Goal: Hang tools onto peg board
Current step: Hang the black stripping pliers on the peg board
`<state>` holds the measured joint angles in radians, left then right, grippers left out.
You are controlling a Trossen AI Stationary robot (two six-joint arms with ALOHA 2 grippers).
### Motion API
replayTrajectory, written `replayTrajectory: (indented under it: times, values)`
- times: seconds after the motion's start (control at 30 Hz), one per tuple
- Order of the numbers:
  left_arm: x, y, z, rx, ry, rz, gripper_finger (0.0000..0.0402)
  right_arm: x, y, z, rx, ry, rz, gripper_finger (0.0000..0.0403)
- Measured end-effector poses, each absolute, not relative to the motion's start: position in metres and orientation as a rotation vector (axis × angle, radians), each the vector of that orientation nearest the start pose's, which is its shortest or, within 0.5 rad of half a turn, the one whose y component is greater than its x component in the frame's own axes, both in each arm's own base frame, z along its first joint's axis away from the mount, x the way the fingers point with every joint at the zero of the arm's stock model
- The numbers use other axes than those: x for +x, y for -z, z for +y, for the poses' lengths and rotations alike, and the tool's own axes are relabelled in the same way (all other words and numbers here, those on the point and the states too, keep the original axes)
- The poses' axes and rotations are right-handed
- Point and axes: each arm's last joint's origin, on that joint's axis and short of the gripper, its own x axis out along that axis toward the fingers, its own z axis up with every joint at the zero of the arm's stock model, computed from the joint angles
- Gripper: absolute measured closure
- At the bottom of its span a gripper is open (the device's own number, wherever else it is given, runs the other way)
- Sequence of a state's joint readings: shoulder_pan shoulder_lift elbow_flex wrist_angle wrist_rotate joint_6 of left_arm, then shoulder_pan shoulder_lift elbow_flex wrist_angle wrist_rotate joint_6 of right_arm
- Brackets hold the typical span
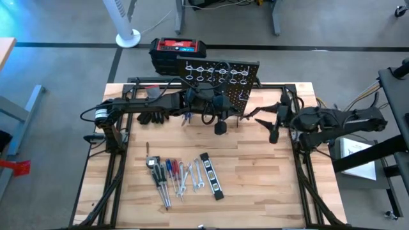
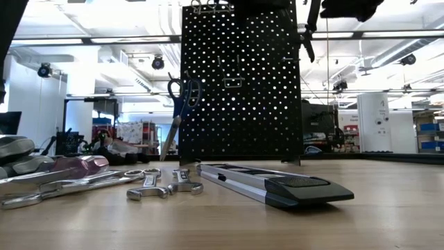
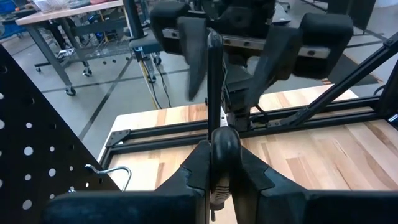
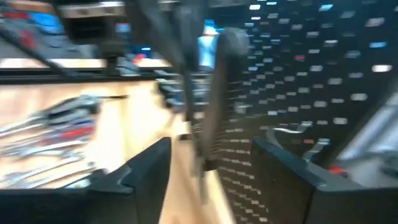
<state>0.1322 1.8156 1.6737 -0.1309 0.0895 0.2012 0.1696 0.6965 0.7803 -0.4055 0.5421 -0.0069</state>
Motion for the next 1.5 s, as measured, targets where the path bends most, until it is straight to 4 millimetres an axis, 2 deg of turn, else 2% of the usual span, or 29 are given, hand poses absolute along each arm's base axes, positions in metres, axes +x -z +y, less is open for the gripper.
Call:
replayTrajectory:
  times: [0.13,0.23,0.3,0.43,0.47,0.77,1.0,1.2,1.33,1.5]
  values:
    - [0.425,-0.358,0.054,0.169,-0.014,0.278,0.0381,0.148,-0.327,0.009,-0.132,0.401,0.28,0.0179]
    - [0.425,-0.358,0.054,0.169,-0.014,0.277,0.0381,0.149,-0.331,0.01,-0.13,0.367,0.246,0.0211]
    - [0.425,-0.358,0.054,0.167,-0.014,0.278,0.0381,0.15,-0.332,0.011,-0.137,0.327,0.238,0.0252]
    - [0.425,-0.358,0.053,0.159,-0.005,0.275,0.0381,0.151,-0.332,0.013,-0.164,0.281,0.235,0.037]
    - [0.425,-0.358,0.053,0.157,-0.001,0.274,0.0381,0.151,-0.332,0.013,-0.173,0.277,0.235,0.0382]
    - [0.428,-0.365,0.053,0.154,-0.02,0.184,0.0381,0.154,-0.341,0.009,-0.18,0.288,0.163,0.0399]
    - [0.432,-0.365,0.054,0.159,-0.031,0.143,0.0381,0.165,-0.337,0.004,-0.18,0.289,0.179,0.0401]
    - [0.449,-0.367,0.058,0.174,-0.036,0.199,0.0381,0.174,-0.334,-0.001,-0.195,0.322,0.198,0.0401]
    - [0.46,-0.366,0.06,0.212,-0.07,0.286,0.0381,0.17,-0.331,-0.003,-0.209,0.361,0.232,0.0401]
    - [0.469,-0.377,0.059,0.234,-0.076,0.32,0.0381,0.165,-0.334,-0.004,-0.221,0.384,0.22,0.0401]
